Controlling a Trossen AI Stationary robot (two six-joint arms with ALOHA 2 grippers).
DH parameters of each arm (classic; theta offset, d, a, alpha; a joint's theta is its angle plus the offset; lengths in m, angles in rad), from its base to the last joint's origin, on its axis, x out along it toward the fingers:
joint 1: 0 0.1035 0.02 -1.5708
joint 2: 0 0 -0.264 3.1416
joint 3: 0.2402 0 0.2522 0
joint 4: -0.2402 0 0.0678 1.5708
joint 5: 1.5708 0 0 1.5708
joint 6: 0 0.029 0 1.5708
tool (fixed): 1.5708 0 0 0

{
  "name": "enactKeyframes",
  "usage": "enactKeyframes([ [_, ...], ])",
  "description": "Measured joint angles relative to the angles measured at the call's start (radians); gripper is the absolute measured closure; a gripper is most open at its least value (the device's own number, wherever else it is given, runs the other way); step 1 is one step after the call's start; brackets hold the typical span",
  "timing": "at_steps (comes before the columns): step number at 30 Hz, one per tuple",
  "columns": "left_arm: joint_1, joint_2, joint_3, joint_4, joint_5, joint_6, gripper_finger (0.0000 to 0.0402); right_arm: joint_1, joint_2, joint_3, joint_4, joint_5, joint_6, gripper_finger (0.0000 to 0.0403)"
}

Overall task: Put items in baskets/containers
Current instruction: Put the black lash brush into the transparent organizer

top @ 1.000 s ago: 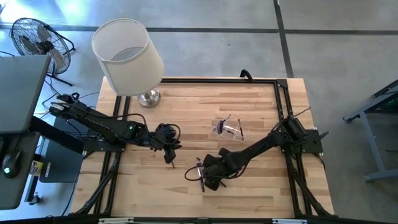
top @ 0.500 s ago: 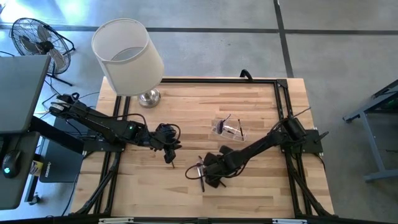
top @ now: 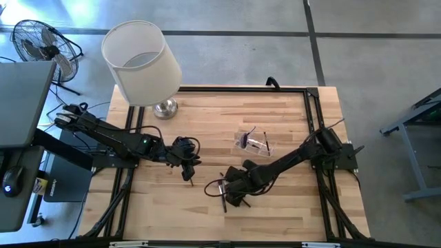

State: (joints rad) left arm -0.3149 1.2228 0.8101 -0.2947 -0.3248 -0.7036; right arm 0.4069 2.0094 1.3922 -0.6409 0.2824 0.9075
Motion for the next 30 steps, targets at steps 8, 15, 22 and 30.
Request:
enactKeyframes([
  [8,0.0,0.0,0.0,0.0,0.0,0.005,0.0302,0.002,0.006,0.0,0.032,-0.047,-0.035,0.0309],
  [15,0.0,0.0,0.0,0.0,-0.002,0.007,0.0302,0.001,0.016,0.0,0.034,-0.027,-0.028,0.0309],
  [22,0.0,0.0,0.0,-0.002,-0.002,0.007,0.0302,0.001,0.035,0.0,0.038,-0.046,-0.026,0.0309],
  [30,0.0,0.0,0.0,-0.008,0.002,0.008,0.0302,0.002,0.069,0.001,0.028,-0.05,-0.027,0.031],
])
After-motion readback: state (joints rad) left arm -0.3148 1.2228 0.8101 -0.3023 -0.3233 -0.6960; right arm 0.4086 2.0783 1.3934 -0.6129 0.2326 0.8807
